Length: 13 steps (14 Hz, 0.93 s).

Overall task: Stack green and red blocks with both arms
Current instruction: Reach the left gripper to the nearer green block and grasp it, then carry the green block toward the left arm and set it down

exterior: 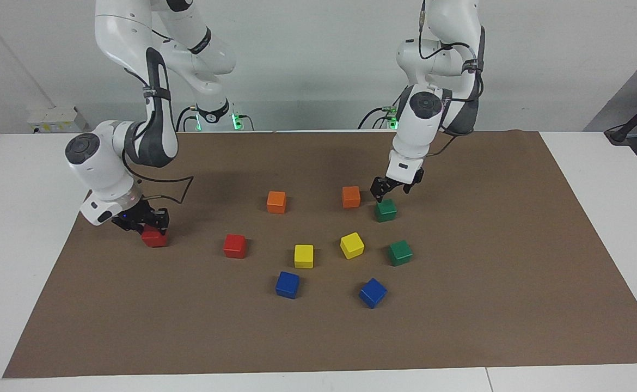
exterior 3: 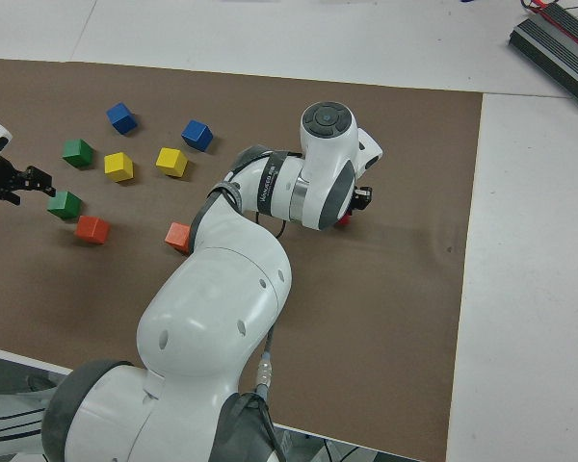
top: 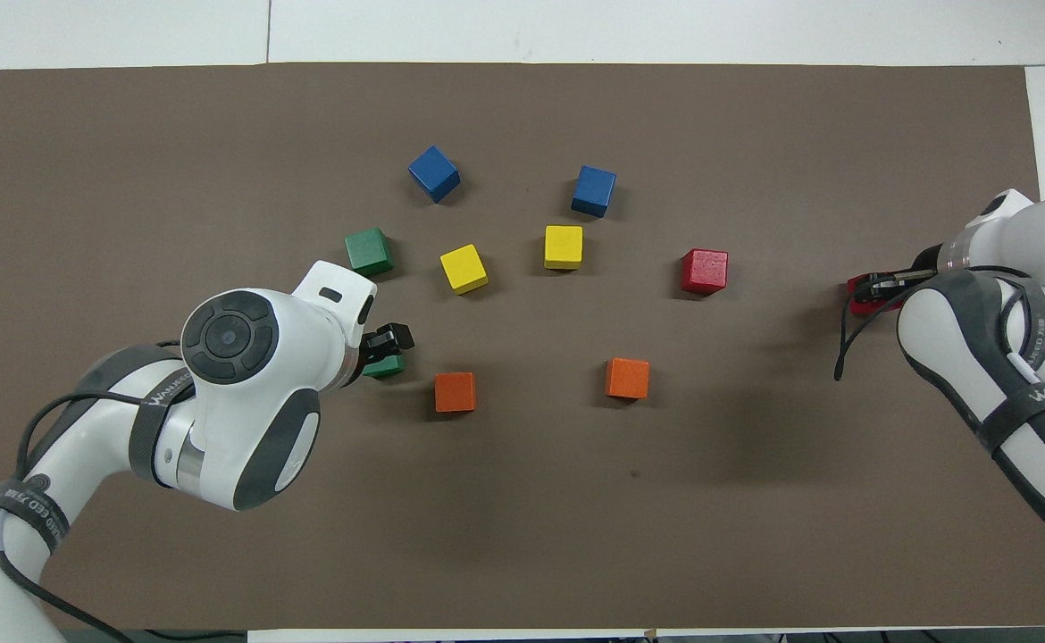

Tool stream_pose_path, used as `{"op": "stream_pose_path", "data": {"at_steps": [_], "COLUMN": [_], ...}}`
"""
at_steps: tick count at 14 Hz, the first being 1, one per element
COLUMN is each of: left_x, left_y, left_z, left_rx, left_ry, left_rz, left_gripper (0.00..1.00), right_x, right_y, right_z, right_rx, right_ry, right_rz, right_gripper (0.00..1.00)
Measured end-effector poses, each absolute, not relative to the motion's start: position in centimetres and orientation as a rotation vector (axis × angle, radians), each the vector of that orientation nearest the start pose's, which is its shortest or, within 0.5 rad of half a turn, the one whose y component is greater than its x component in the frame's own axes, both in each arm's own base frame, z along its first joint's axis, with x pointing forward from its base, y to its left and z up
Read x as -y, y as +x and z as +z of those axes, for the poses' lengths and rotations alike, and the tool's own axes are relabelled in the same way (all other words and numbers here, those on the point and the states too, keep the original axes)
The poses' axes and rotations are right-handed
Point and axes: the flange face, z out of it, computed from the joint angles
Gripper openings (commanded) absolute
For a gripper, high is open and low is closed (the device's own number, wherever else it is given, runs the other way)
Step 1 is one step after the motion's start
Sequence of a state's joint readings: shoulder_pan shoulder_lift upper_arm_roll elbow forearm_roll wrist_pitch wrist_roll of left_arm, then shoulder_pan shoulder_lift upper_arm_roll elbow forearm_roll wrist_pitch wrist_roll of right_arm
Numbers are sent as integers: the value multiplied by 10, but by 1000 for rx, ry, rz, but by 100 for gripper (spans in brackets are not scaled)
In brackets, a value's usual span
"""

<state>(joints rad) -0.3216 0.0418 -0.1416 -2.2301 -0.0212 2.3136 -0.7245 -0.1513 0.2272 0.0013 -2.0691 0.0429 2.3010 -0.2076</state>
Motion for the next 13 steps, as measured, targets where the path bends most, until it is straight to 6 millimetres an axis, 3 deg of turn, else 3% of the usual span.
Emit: {"op": "stream_pose_path", "data": {"at_steps": [6,7,8,11,13], "left_x": [242,242,242,242,243], "left_y": [485,485,485,485,486], "left_z": [328,326,323,321,313], "left_rx": [287,277,271,257,256], "left_ry": [-3175,-3174,-3174,-3173,-3170], "left_rz": [-31,-26,-22,-16,0], "left_gripper": [100,100,100,98,85], "right_x": [87,87,87,87,86], "right_y": [578,578,578,578,579], "right_z": [312,312,312,312,314], "right_rx": [44,44,44,43,44], "right_ry": [-3112,-3112,-3112,-3112,-3112], "right_rz": [-24,-24,-24,-24,-28], "right_gripper": [0,43,99,100,100]}}
